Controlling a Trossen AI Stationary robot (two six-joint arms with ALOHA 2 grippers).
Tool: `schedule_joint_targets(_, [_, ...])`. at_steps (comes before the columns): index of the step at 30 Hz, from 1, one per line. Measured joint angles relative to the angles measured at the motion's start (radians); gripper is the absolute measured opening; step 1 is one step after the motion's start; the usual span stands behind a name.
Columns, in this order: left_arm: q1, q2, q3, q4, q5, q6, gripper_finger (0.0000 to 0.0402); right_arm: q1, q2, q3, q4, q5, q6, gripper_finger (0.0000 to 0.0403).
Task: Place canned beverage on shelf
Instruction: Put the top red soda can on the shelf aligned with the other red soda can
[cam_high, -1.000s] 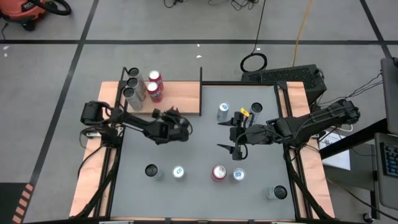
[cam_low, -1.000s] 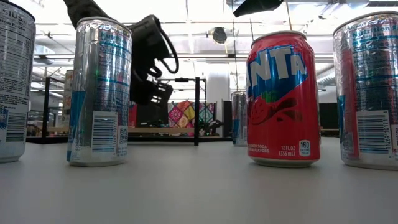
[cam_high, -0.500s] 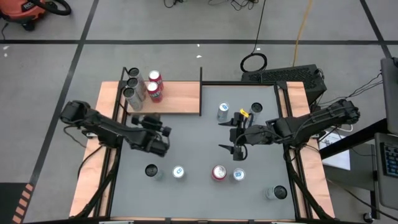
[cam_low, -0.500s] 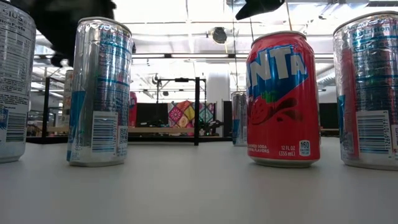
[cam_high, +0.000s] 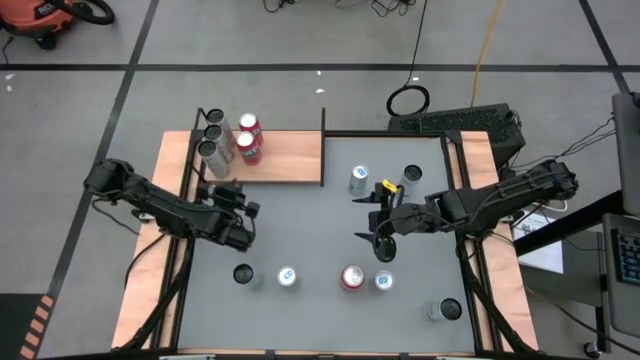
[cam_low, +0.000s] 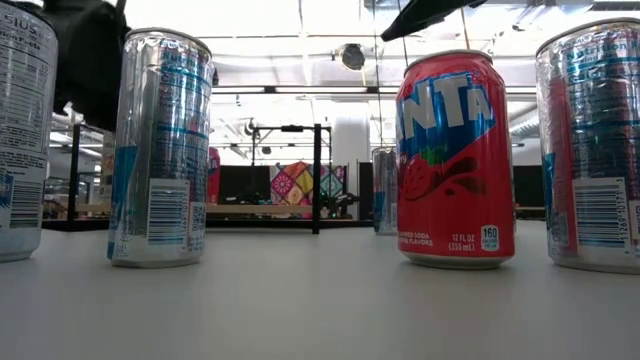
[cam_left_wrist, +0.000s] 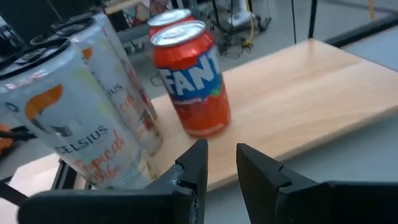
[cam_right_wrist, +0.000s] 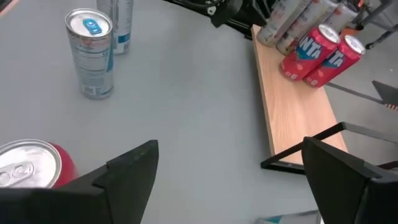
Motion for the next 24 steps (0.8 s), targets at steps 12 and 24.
schedule_joint_targets(12, [0.087, 0.001, -0.089, 0.110, -0.166, 0.037, 0.0085, 0.000, 0.000, 0.000, -0.010, 0.000, -0.022, 0.0329])
schedule_joint_targets(24, [0.217, 0.001, -0.088, 0.472, -0.149, 0.397, 0.0085, 0.000, 0.000, 0.000, -0.043, 0.001, -0.014, 0.0329])
